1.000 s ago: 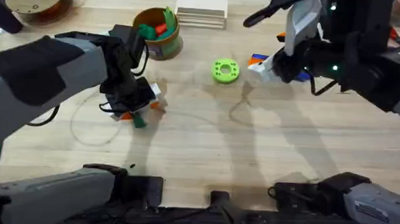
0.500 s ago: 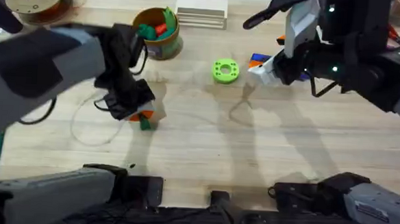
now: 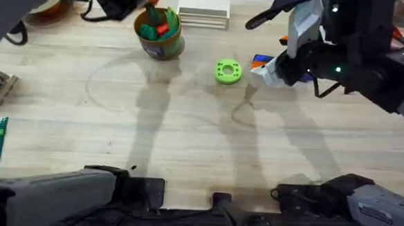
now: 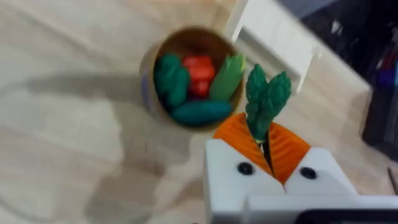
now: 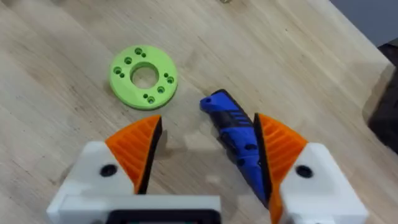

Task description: Pick up the gripper from the table and insert it into the empty holder that is missing its gripper. Then pick up a screw, insert it into the mounting hole, and use the screwdriver to tighten it. Finally, clean up the table by picking up the vegetable and placing it into the bucket.

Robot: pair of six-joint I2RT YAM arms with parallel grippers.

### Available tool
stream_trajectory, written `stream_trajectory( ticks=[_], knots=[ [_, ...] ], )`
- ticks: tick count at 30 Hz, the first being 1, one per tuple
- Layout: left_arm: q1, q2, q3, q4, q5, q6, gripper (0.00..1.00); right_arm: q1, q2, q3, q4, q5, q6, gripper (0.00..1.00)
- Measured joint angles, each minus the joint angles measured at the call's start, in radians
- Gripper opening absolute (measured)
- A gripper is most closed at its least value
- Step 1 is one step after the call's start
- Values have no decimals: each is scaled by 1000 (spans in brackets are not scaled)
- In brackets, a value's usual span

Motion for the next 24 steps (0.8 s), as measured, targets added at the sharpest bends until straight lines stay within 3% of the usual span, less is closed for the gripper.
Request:
stream_trajectory(
  ticks=[4,13,18,19,24],
  knots=[
    [0,44,0,100,-35,20,11,0,0,0,0,0,0,859],
    [0,256,0,109,-45,34,11,0,0,0,0,0,0,859],
    [0,299,0,109,-47,37,17,0,0,0,0,0,0,859],
    [0,298,0,109,-49,43,118,0,0,0,0,0,0,859],
    [0,291,0,99,-51,44,905,0,0,0,-1,0,0,859]
  ],
)
